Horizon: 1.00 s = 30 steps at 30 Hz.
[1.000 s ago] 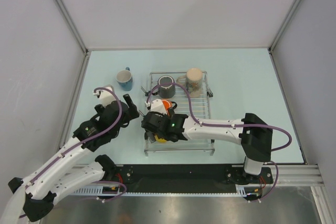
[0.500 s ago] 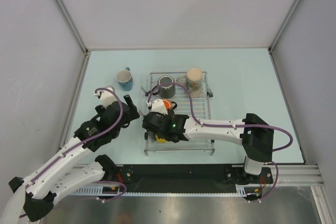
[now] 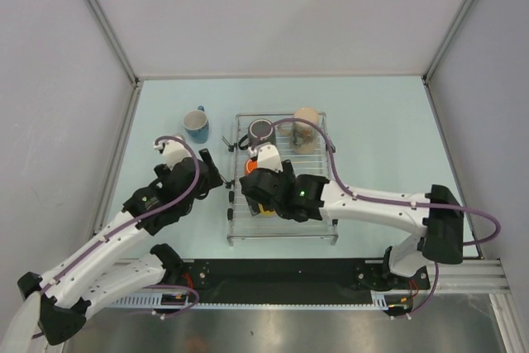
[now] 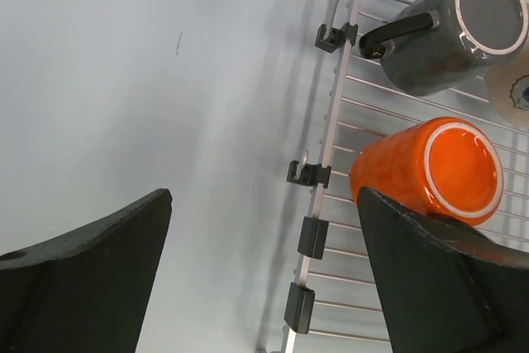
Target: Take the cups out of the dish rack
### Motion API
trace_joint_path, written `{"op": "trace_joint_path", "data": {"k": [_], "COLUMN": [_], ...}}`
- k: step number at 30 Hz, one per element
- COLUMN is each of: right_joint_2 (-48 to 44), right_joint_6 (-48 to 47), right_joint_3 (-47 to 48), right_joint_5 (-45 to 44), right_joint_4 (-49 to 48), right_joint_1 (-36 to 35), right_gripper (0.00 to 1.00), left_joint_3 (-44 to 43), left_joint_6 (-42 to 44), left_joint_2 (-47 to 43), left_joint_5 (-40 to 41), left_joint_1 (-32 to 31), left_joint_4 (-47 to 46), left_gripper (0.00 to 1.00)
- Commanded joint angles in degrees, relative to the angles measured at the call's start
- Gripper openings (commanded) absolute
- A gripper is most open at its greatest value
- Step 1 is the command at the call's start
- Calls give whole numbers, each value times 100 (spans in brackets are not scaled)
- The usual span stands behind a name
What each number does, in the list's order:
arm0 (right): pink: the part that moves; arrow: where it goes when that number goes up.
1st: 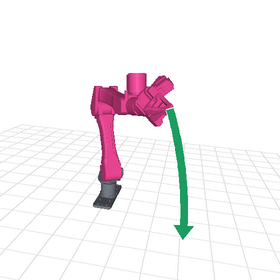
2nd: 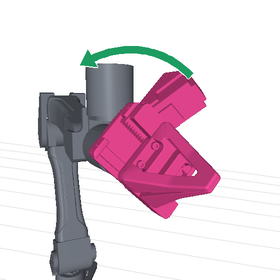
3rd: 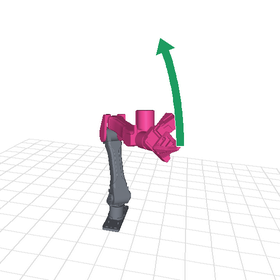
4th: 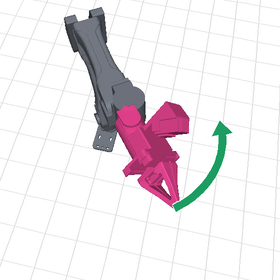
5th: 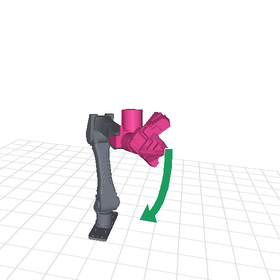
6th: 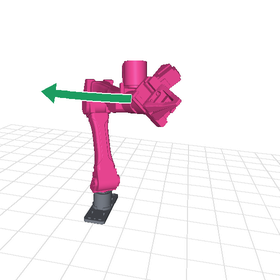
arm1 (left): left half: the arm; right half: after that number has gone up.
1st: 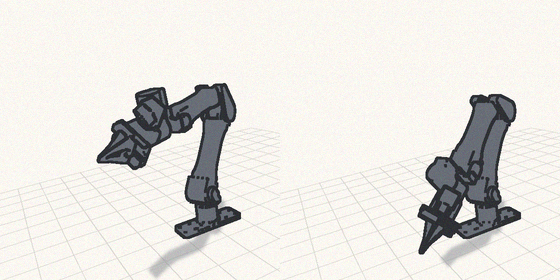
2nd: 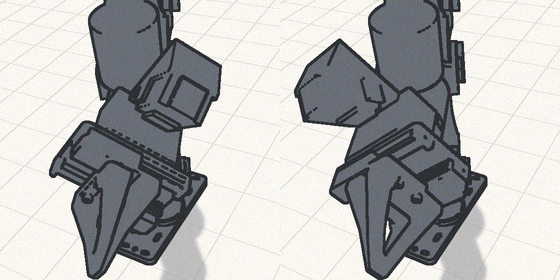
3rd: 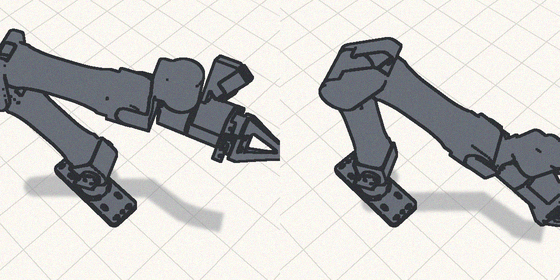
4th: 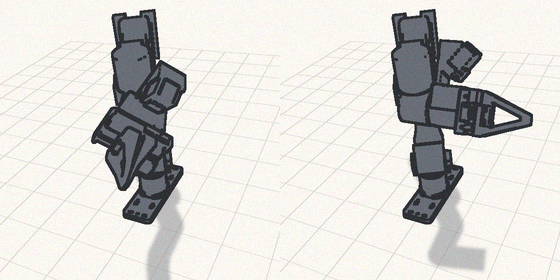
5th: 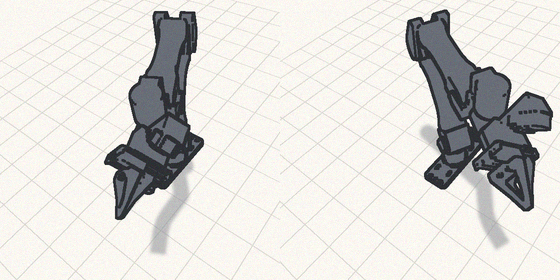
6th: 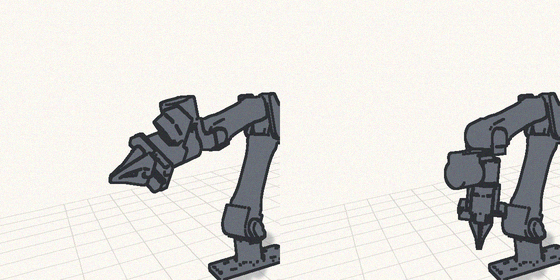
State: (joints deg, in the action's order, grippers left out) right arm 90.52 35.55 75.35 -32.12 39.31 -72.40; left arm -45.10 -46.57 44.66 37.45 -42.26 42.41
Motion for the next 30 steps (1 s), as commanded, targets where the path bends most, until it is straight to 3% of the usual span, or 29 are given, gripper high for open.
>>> {"op": "trace_joint_path", "data": {"k": [1, 13, 20, 23, 30], "right_joint_2": [-718, -1984, -2864, -3303, -4050], "right_joint_6": [-109, -303, -250, -172, 118], "right_joint_3": [357, 103, -775, -1415, -2524], "right_joint_5": [-594, -436, 975, 1864, 3008], "right_joint_4": [7, -283, -1335, -2151, -3639], "right_joint_1": [121, 498, 1219, 1579, 2264], "right_gripper": [0, 0, 0, 0, 0], "left_joint_3": [-148, -253, -184, 159, 1003], "left_joint_6": [-46, 34, 121, 385, 350], "left_joint_2": [121, 332, 219, -149, -687], "left_joint_5": [-62, -396, -879, -1581, -2883], "left_joint_1": [-28, -28, -28, -28, -28], "left_joint_4": [-242, -567, -1015, -1813, -3651], "left_gripper": [100, 100, 100, 99, 98]}}
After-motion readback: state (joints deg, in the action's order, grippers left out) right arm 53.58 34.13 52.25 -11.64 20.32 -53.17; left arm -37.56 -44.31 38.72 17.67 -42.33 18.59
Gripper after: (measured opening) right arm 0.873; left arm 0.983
